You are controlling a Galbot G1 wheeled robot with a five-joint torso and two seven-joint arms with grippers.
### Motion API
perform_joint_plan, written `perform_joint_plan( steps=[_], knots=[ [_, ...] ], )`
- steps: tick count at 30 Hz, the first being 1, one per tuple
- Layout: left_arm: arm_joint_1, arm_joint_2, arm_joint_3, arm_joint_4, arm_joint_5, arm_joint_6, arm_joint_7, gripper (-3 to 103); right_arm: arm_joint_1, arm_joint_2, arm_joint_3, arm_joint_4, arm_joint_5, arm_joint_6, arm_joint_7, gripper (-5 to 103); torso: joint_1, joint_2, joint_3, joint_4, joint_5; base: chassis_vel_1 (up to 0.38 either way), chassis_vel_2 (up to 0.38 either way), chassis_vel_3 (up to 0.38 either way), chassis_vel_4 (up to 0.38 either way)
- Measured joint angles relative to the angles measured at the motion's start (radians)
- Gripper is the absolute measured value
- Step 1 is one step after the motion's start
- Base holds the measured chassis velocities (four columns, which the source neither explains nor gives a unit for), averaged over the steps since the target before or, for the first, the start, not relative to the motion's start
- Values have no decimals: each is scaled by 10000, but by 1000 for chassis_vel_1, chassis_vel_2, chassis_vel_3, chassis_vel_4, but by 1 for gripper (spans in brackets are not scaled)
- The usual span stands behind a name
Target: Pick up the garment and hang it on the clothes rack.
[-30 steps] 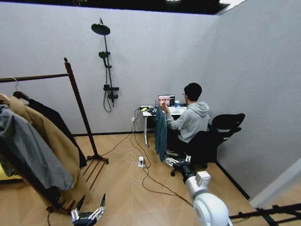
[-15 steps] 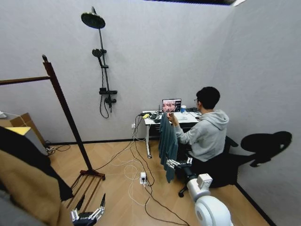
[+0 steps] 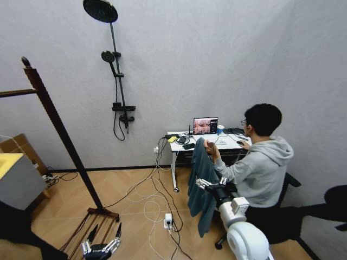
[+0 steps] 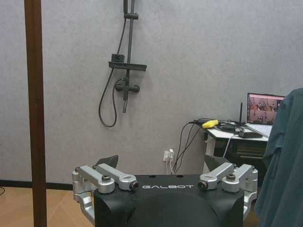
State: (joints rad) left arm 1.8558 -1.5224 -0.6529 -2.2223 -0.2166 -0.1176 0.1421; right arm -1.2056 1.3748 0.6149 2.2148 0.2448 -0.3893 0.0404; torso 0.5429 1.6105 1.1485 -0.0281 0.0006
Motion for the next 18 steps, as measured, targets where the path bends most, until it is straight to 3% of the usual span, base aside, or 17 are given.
perform_joint_plan(
  steps=[8, 13, 18],
  knots=[
    [0, 1, -1, 0, 0, 0, 0, 100, 1213, -846, 694, -1928, 500, -186, 108, 100, 1, 3, 0, -3, -5, 32, -40, -35, 28],
    [-1, 1, -1, 0, 0, -1, 0, 100, 2198, -1190, 536, -3283, 410, 627, -703, 100, 11, -3, 2, -1, -5, 0, 0, 0, 0],
    [-2, 0, -1, 0, 0, 0, 0, 100, 2866, -1219, 385, -3881, 157, 683, -866, 100, 9, -2, 2, -2, -6, 0, 0, 0, 0]
  ],
)
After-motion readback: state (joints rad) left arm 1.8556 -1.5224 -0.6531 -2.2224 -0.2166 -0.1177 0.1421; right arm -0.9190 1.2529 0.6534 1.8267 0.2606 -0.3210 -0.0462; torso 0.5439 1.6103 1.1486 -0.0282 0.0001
